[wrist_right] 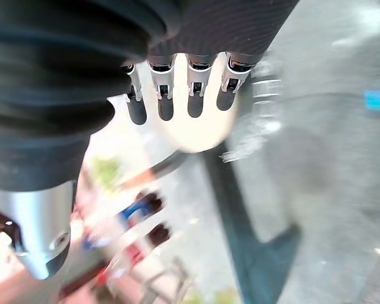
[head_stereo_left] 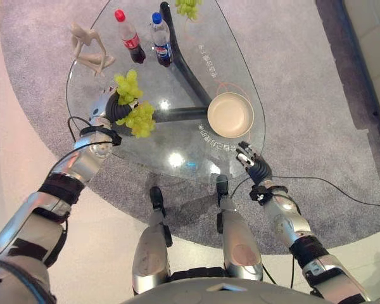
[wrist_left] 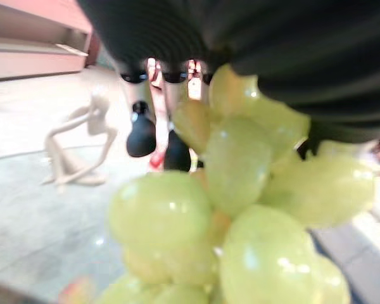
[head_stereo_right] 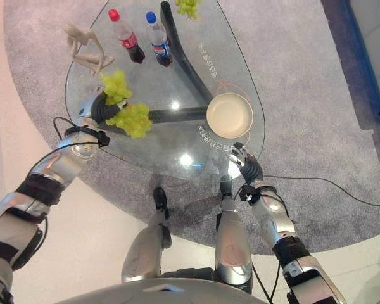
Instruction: Pick up fruits into the plate
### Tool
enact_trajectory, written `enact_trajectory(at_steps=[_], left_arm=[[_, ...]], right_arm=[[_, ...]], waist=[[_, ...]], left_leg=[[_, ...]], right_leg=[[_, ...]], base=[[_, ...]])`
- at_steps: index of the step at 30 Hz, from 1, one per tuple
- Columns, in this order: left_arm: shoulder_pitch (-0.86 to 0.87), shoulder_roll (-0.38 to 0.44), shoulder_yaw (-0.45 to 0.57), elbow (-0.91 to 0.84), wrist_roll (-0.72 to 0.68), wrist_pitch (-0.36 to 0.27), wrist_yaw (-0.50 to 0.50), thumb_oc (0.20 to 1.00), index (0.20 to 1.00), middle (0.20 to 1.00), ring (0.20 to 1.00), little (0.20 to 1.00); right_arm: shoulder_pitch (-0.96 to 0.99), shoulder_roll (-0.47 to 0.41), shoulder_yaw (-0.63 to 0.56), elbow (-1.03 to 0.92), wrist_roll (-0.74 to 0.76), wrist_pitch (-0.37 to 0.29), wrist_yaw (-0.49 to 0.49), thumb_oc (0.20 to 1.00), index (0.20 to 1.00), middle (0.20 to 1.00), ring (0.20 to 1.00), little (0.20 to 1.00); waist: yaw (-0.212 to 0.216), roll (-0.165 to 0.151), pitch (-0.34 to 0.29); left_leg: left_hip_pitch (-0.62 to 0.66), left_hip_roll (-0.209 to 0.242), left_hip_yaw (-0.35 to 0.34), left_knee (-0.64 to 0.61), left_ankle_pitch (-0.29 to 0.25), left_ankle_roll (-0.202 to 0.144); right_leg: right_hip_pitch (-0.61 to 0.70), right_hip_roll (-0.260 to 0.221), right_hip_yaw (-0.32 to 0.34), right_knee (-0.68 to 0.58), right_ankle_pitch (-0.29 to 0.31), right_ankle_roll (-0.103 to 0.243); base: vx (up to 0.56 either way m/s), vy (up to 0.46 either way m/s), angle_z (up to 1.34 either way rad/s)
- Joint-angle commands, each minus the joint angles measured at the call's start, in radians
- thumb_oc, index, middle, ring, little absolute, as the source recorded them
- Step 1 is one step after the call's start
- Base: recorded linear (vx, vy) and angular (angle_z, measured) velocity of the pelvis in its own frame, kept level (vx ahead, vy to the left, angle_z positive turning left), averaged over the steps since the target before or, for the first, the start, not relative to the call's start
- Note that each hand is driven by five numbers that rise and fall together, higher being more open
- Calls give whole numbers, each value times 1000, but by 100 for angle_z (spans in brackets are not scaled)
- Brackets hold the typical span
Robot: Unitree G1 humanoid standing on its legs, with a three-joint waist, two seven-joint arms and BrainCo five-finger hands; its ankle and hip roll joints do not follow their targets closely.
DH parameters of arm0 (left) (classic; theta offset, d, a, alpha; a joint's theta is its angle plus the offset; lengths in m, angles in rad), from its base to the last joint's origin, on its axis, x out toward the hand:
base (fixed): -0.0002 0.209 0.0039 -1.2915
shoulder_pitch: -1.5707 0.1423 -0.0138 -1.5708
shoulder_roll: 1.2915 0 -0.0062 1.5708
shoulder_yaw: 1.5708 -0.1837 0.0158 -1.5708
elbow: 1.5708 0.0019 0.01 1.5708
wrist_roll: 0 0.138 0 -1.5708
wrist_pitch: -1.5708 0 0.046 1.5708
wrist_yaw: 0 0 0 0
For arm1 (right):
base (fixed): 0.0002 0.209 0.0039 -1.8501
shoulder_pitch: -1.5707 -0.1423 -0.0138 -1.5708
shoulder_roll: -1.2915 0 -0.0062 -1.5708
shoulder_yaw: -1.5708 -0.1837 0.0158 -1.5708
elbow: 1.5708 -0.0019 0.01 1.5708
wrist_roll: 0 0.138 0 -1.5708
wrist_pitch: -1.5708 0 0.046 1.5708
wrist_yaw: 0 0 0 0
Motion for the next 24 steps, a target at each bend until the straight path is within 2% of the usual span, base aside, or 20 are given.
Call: enact_trajectory(at_steps=[1, 8, 11, 13, 16, 18, 24], left_arm=[[30, 53, 89, -81, -48, -94, -116, 200, 200, 200, 200, 200], [102, 119, 155, -241, -187, -109, -401, 200, 200, 200, 200, 200], [91, 136, 149, -271, -248, -109, -481, 200, 200, 200, 200, 200], [64, 153, 130, -288, -318, -114, -557, 200, 200, 200, 200, 200], [46, 156, 114, -304, -348, -114, -596, 200, 200, 200, 200, 200], [-7, 148, 68, -302, -399, -122, -647, 200, 200, 200, 200, 200], [-92, 124, -13, -304, -454, -135, -701, 200, 200, 200, 200, 200]], right_arm=[[28, -55, -63, -115, -86, -6, 92, 1000, 1000, 1000, 1000, 1000], [13, -229, -130, -258, -206, 110, 240, 1000, 1000, 1000, 1000, 1000], [-14, -294, -132, -300, -210, 144, 286, 1000, 1000, 1000, 1000, 1000], [-51, -332, -119, -345, -157, 203, 343, 1000, 1000, 1000, 1000, 1000], [-77, -343, -102, -366, -121, 240, 389, 1000, 1000, 1000, 1000, 1000], [-131, -338, -49, -385, -49, 304, 472, 1000, 1000, 1000, 1000, 1000], [-202, -307, 47, -405, 29, 402, 554, 1000, 1000, 1000, 1000, 1000]], waist=[[20, 11, -153], [44, 13, -278], [53, 13, -314], [59, 12, -340], [62, 11, -353], [68, 10, -371], [80, 8, -394]], left_leg=[[11, -67, 1, 63, -150, 35], [115, -69, -1, 40, -166, 36], [153, -69, -1, 22, -169, 35], [178, -69, 0, 15, -176, 35], [193, -68, 1, 11, -179, 35], [213, -68, 4, 4, -183, 34], [234, -68, 1, 1, -188, 34]], right_leg=[[2, 40, -6, 96, -115, -3], [128, 23, -37, 47, -115, 12], [173, 19, -52, 25, -116, 15], [208, 16, -64, 8, -117, 17], [228, 13, -73, -3, -117, 18], [255, 11, -85, -13, -120, 18], [287, 8, -102, -20, -128, 19]], base=[[107, -23, 11], [153, -9, 7], [93, -4, 9], [54, -4, 9], [20, 1, 8], [22, 6, 8], [13, 4, 9]])
